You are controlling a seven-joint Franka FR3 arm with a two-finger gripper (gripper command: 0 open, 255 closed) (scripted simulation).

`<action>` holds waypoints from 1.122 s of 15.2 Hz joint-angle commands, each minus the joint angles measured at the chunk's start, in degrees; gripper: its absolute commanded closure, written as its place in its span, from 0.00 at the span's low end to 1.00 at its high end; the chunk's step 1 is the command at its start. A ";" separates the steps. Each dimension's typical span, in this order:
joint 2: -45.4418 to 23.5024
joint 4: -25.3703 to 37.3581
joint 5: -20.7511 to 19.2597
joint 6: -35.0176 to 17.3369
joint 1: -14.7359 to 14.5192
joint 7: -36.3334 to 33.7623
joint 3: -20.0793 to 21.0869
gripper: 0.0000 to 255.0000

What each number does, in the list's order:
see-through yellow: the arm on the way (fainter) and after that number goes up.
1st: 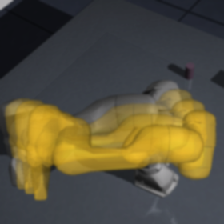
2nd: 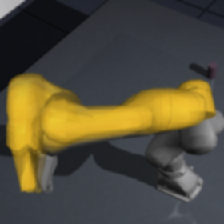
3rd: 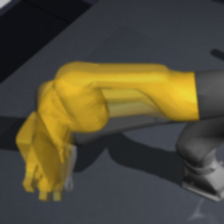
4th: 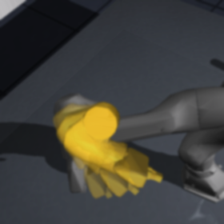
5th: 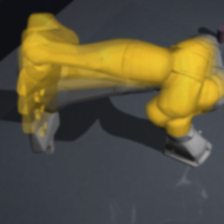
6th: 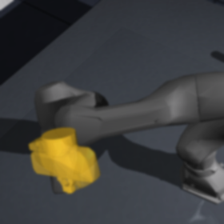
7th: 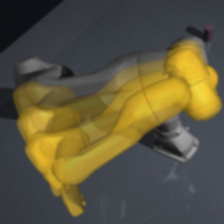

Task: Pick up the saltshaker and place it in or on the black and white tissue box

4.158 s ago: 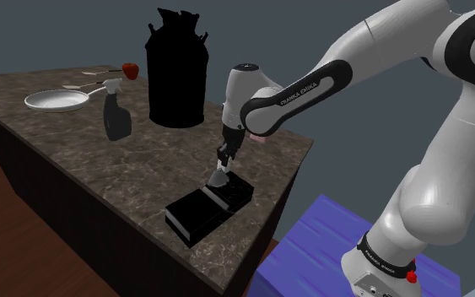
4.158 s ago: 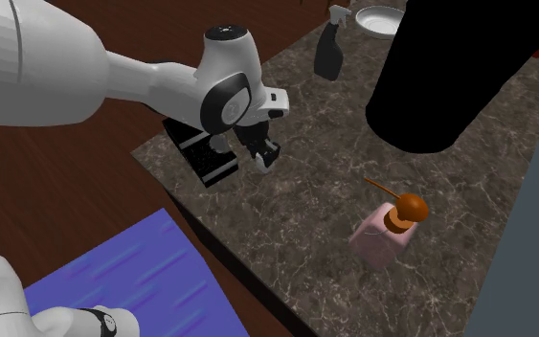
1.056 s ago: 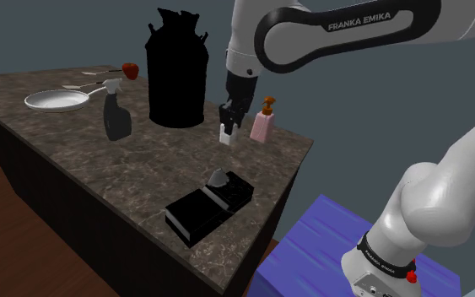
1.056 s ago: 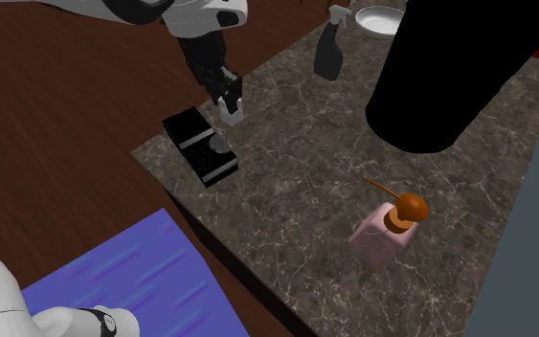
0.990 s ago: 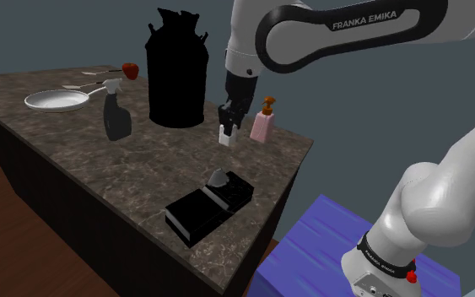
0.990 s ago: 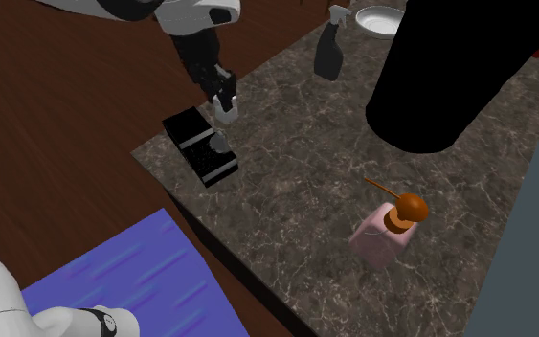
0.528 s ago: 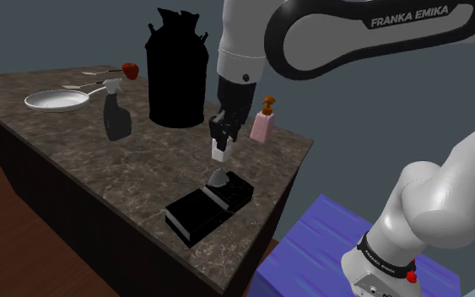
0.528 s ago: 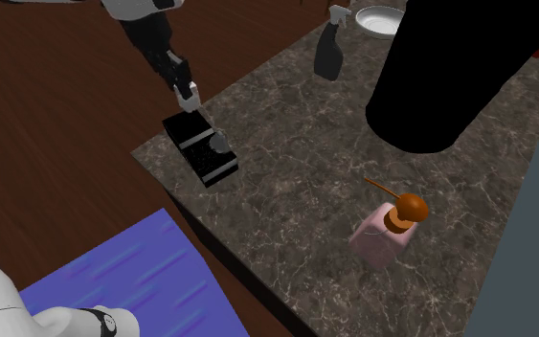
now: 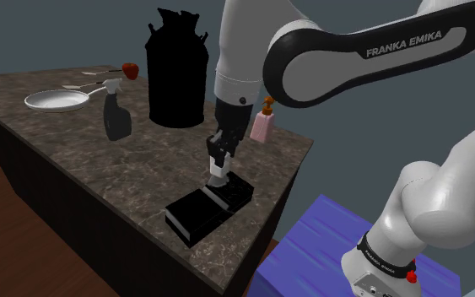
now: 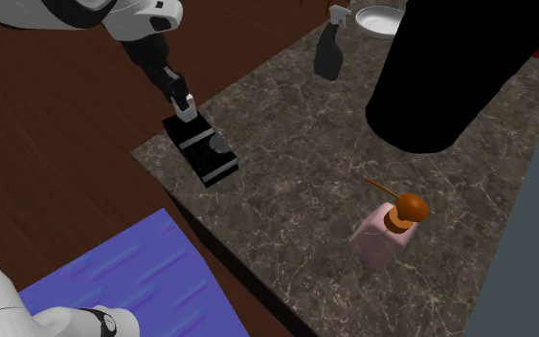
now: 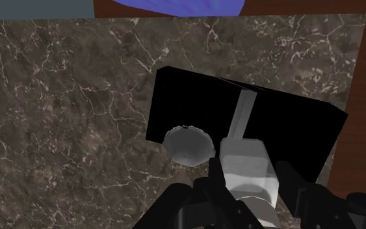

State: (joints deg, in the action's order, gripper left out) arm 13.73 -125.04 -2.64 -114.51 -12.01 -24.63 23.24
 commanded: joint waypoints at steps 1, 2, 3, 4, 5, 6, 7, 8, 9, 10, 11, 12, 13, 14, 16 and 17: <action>-0.50 -0.95 -0.21 -1.43 -0.04 -0.48 0.25 1.00; -0.72 -1.53 -0.30 -2.20 -0.03 -0.63 0.32 1.00; -0.95 -2.10 -0.41 -2.97 -0.03 -0.79 0.39 1.00; -1.19 -2.66 -0.53 -3.74 -0.02 -0.96 0.46 1.00; -1.44 -3.20 -0.66 -4.51 0.00 -1.13 0.53 1.00; -1.71 -3.73 -0.79 -5.28 0.01 -1.31 0.60 1.00; -2.00 -4.25 -0.94 -6.05 0.03 -1.50 0.68 1.00; -2.27 -4.72 -1.08 -6.76 0.05 -1.67 0.74 1.00; -2.26 -4.72 -1.07 -6.76 0.05 -1.67 0.74 1.00; -2.27 -4.72 -1.08 -6.76 0.05 -1.67 0.74 1.00; -2.27 -4.72 -1.08 -6.76 0.05 -1.67 0.74 1.00; -2.27 -4.72 -1.08 -6.76 0.05 -1.67 0.74 1.00; -2.27 -4.72 -1.08 -6.76 0.05 -1.67 0.74 1.00; -2.27 -4.72 -1.08 -6.76 0.05 -1.67 0.74 1.00; -2.27 -4.72 -1.08 -6.76 0.05 -1.67 0.74 1.00; -2.27 -4.72 -1.08 -6.76 0.05 -1.67 0.74 0.00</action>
State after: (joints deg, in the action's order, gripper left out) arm 11.46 -129.76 -3.71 -121.27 -11.96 -26.30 23.98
